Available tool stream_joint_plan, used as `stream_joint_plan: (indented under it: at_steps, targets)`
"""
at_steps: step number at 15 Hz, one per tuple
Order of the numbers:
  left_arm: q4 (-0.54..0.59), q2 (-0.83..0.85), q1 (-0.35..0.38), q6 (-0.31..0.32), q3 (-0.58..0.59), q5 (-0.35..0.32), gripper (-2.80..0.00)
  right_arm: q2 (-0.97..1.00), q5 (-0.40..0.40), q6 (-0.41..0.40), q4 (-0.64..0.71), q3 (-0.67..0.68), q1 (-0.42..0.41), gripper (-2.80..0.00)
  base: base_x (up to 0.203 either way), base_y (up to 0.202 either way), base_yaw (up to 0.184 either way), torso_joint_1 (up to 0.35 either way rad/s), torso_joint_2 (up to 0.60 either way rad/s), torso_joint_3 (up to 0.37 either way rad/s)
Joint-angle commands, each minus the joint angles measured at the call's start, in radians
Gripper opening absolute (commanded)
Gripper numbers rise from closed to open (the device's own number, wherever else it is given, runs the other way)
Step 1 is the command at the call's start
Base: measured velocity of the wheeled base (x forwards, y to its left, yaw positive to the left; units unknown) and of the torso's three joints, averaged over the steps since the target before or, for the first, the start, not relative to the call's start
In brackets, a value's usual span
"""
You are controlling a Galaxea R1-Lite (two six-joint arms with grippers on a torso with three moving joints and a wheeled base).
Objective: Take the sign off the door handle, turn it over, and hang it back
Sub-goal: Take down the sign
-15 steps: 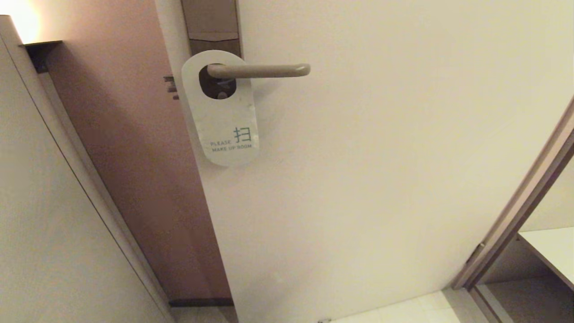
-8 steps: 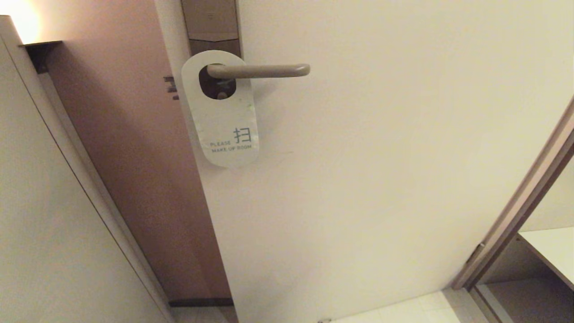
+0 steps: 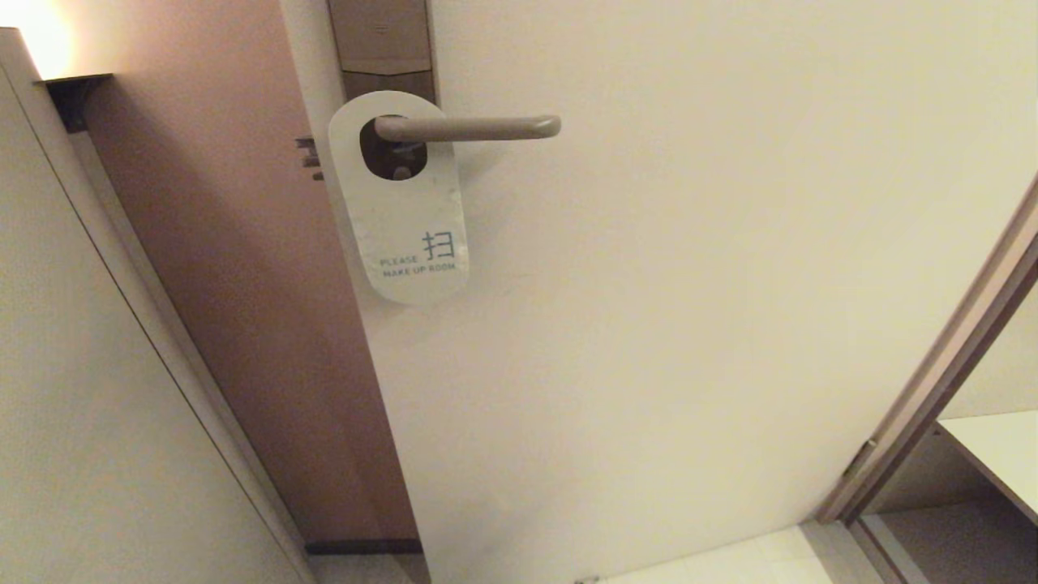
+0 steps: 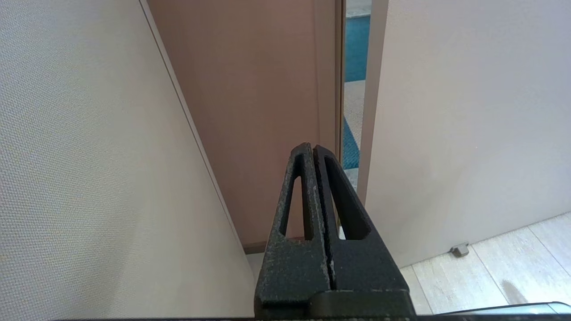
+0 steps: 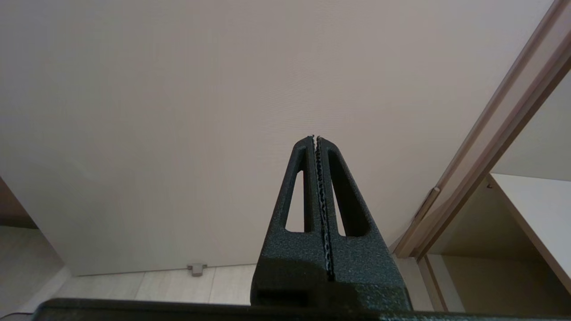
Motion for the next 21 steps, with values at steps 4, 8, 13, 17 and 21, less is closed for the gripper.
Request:
stream_joint_plan:
  at_steps: [4, 8, 13, 17, 21]
  targets:
    - [0.0, 0.001, 0.0, 0.0, 0.0, 0.0, -2.8, 0.001, 0.0, -0.003, 0.0, 0.0, 0.0, -2.8, 0.0, 0.0, 0.0, 0.0, 0.0, 0.0]
    - [0.0, 0.001, 0.0, 0.0, 0.0, 0.0, -2.8, 0.001, 0.0, -0.003, 0.0, 0.0, 0.0, -2.8, 0.0, 0.0, 0.0, 0.0, 0.0, 0.0]
    - [0.0, 0.001, 0.0, 0.0, 0.0, 0.0, -2.8, 0.001, 0.0, -0.003, 0.0, 0.0, 0.0, -2.8, 0.0, 0.0, 0.0, 0.0, 0.0, 0.0]
    - [0.0, 0.001, 0.0, 0.0, 0.0, 0.0, -2.8, 0.001, 0.0, -0.001, 0.0, 0.0, 0.0, -2.8, 0.0, 0.0, 0.0, 0.0, 0.0, 0.0]
    - [0.001, 0.001, 0.0, 0.002, 0.0, 0.0, -2.8, 0.001, 0.0, -0.002, 0.0, 0.0, 0.0, -2.8, 0.0, 0.0, 0.0, 0.0, 0.0, 0.0]
